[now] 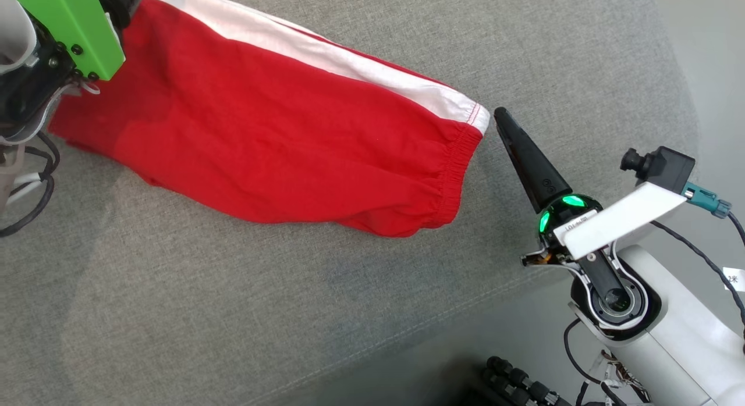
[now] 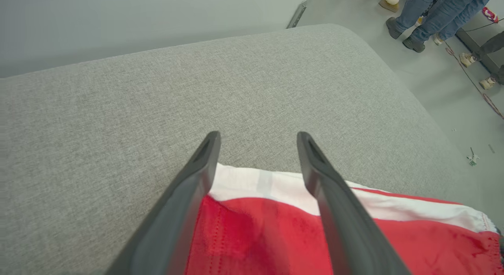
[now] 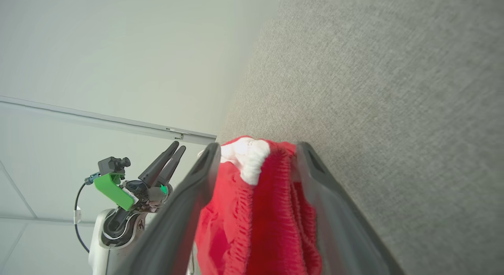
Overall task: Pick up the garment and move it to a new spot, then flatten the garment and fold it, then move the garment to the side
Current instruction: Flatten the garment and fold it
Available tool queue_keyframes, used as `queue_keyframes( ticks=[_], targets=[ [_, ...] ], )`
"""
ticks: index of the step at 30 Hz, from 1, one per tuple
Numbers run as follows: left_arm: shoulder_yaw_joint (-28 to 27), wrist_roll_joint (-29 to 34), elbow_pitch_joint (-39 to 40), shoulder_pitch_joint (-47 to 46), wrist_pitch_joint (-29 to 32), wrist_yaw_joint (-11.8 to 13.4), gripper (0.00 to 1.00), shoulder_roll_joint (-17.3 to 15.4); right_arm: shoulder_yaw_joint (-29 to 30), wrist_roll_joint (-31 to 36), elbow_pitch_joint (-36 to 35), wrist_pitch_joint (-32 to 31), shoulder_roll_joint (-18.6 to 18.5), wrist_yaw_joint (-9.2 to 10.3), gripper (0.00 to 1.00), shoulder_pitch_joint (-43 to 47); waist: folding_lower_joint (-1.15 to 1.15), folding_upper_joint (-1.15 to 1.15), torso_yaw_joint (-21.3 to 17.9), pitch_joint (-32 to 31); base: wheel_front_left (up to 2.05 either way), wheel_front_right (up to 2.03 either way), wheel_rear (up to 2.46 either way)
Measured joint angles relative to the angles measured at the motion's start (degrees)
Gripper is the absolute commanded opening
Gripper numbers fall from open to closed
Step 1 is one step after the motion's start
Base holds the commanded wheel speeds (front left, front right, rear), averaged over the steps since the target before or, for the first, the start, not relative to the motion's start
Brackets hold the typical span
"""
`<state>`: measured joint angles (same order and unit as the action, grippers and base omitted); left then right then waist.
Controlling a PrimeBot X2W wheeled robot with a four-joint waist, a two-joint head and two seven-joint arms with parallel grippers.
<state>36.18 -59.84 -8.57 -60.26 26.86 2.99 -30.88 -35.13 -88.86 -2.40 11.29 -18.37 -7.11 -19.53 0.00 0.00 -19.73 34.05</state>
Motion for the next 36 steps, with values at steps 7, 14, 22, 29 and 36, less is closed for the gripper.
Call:
queue_keyframes(
  ticks=[7, 14, 22, 29, 36],
  targets=[
    [-0.56, 0.9, -0.65, 3.46, -6.54, -2.34, 1.0, 0.36, 1.96, 4.75, 0.77, 1.77, -2.59, 0.0, 1.0, 1.0, 0.0, 0.0, 0.42, -3.95, 0.0, 0.0, 0.0],
    [-2.9, 3.66, 1.54, 9.76, -16.51, -2.96, 1.0, -0.73, 4.48, 15.26, 0.31, 3.05, -6.71, 0.01, 1.0, 3.57, 0.0, 0.0, 1.3, -9.02, 0.0, 0.0, 0.0],
    [-1.92, 11.51, 2.96, 21.57, -28.47, 0.47, 1.0, -1.42, 7.91, 32.63, 0.26, 3.05, -9.98, 1.33, 1.0, 6.54, 0.0, 0.0, 3.97, -14.94, 0.0, 0.0, 0.0],
    [-0.34, 12.11, 1.69, 34.16, -36.52, 2.65, 1.0, 3.32, 9.98, 49.76, -1.71, 3.07, -10.84, 6.0, 1.0, 7.17, 0.0, 0.0, 8.12, -19.72, 0.0, 0.0, 0.0],
    [0.81, 11.79, -1.54, 45.63, -40.75, 3.61, 1.0, 5.61, 9.46, 56.16, -1.8, 3.05, -9.59, 9.94, 1.0, 14.16, 0.0, 0.0, 13.08, -24.71, 0.0, 0.0, 0.0]
  ],
)
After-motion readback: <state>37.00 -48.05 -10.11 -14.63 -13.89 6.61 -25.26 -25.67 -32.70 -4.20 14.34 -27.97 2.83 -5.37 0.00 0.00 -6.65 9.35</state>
